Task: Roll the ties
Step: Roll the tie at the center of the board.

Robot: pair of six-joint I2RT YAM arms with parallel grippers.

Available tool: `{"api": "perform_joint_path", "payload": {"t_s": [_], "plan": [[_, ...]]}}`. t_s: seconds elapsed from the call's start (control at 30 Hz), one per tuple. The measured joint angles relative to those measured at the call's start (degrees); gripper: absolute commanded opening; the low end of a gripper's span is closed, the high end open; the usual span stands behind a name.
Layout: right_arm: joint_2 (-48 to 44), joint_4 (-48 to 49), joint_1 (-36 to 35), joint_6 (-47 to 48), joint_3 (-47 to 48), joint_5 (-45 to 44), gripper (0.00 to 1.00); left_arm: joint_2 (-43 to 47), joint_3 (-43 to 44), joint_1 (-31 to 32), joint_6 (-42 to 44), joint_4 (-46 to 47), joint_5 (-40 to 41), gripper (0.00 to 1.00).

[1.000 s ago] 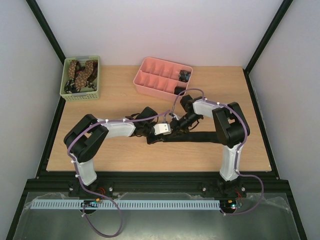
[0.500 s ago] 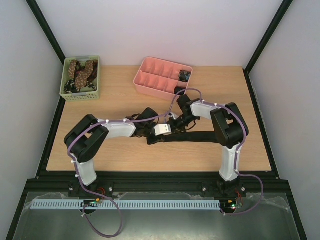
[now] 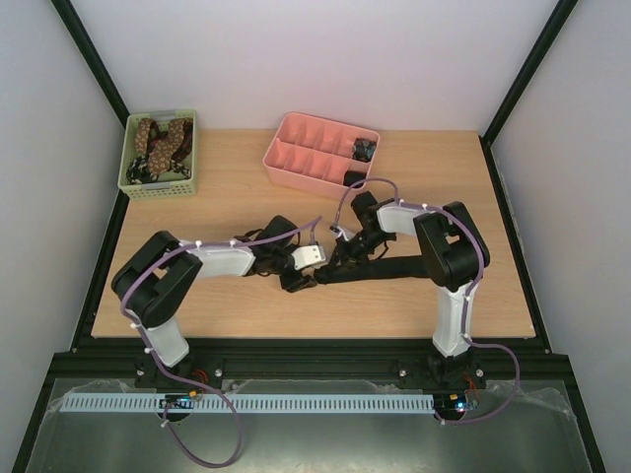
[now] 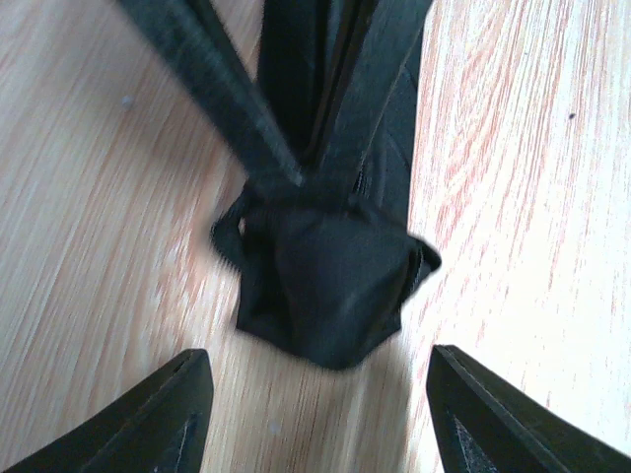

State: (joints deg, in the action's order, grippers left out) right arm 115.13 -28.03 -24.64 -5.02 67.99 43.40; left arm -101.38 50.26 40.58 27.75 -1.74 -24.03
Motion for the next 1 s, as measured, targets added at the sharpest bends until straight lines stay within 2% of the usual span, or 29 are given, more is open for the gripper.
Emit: {"api": "perform_joint_path", "payload": {"t_s": [0.13,0.33,0.63,0.83,0.9,1.0], "plan": [[0.2,-0.2,1.3,2.6,-0.6,0.3,0.01,3.3,-4.2,-1.1,-0.5,3.3,-1.9,0.66],[0.2,0.0,1.8,5.2,-0.8,0.5,0.01,3.1,-5.2,-1.0,-2.6,8.0,-5.1,0.67],[3.6,-2.5,1.8,9.4,2.3,2.5,0.01,-0.5,-5.2,-1.0,-3.0,12.4,-5.5,0.56],[5.7,-5.2,1.8,11.5,4.9,3.4,0.01,-0.5,-4.1,-0.6,0.5,12.6,-3.6,0.55],[6.2,-6.2,1.9,12.0,5.6,3.5,0.02,-0.6,-3.4,0.0,1.7,12.6,-3.3,0.51],[6.5,-6.8,1.9,12.3,6.1,3.6,0.04,-0.9,-2.1,1.3,3.4,12.4,-2.8,0.37]]}}
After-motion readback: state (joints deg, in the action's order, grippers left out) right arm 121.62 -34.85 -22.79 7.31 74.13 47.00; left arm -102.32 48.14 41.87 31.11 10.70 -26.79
